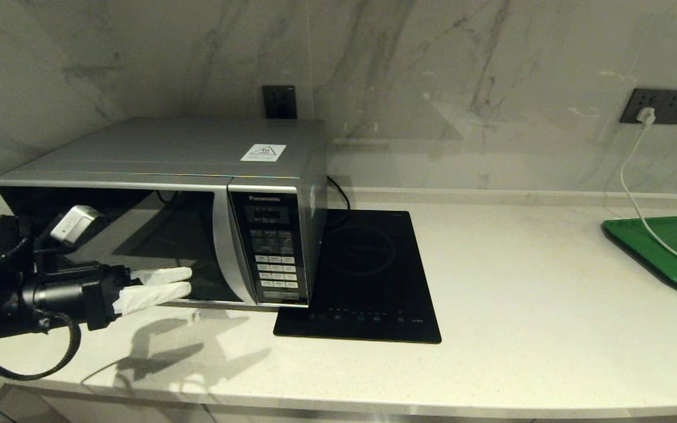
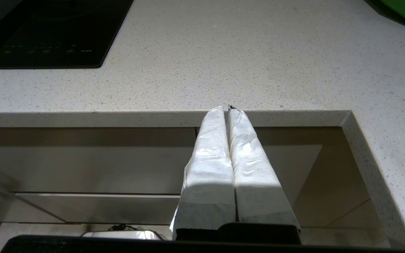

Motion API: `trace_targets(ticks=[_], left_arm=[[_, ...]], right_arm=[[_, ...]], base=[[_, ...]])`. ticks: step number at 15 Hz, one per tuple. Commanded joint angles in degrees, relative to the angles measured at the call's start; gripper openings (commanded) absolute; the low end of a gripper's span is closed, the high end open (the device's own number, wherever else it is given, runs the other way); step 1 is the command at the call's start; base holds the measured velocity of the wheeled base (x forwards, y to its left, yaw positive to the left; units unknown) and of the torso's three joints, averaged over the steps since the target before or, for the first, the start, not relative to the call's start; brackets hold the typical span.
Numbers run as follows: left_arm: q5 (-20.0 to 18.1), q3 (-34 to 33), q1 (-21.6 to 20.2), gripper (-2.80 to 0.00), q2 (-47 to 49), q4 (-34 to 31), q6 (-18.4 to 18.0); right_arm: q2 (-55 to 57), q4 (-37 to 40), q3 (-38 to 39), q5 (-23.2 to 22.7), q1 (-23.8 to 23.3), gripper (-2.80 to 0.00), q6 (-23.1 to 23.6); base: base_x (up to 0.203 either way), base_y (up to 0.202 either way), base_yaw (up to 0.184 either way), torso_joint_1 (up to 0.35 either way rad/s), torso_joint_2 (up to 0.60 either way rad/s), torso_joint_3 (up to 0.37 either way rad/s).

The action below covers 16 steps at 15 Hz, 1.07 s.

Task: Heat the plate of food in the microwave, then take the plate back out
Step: Open the microwave oven

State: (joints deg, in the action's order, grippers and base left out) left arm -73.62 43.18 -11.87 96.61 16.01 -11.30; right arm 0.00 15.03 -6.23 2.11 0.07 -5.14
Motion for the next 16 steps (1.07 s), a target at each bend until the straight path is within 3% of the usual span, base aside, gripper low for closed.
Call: trace_targets(ticks=[1, 3, 16], left_arm=[[-0.3, 0.5, 2.0, 0.00, 5.2, 3.2, 0.1], [0.5, 0.9, 2.9, 0.00, 7.7, 9.0, 0.4], [2.6, 2.4, 7.1, 0.00, 14.2, 18.3, -0.1]], right_arm=[[0.0, 0.1, 0.0, 0.0, 0.0, -2.80, 0.0], [0.0, 0.1, 0.0, 0.0, 0.0, -2.80, 0.0], [0.0, 0.1, 0.0, 0.0, 0.0, -2.80, 0.0]], base=[[0.000, 0.000, 0.000, 0.000, 0.00, 0.000], [0.000, 0.000, 0.000, 0.000, 0.00, 0.000], [0.000, 0.000, 0.000, 0.000, 0.00, 0.000]])
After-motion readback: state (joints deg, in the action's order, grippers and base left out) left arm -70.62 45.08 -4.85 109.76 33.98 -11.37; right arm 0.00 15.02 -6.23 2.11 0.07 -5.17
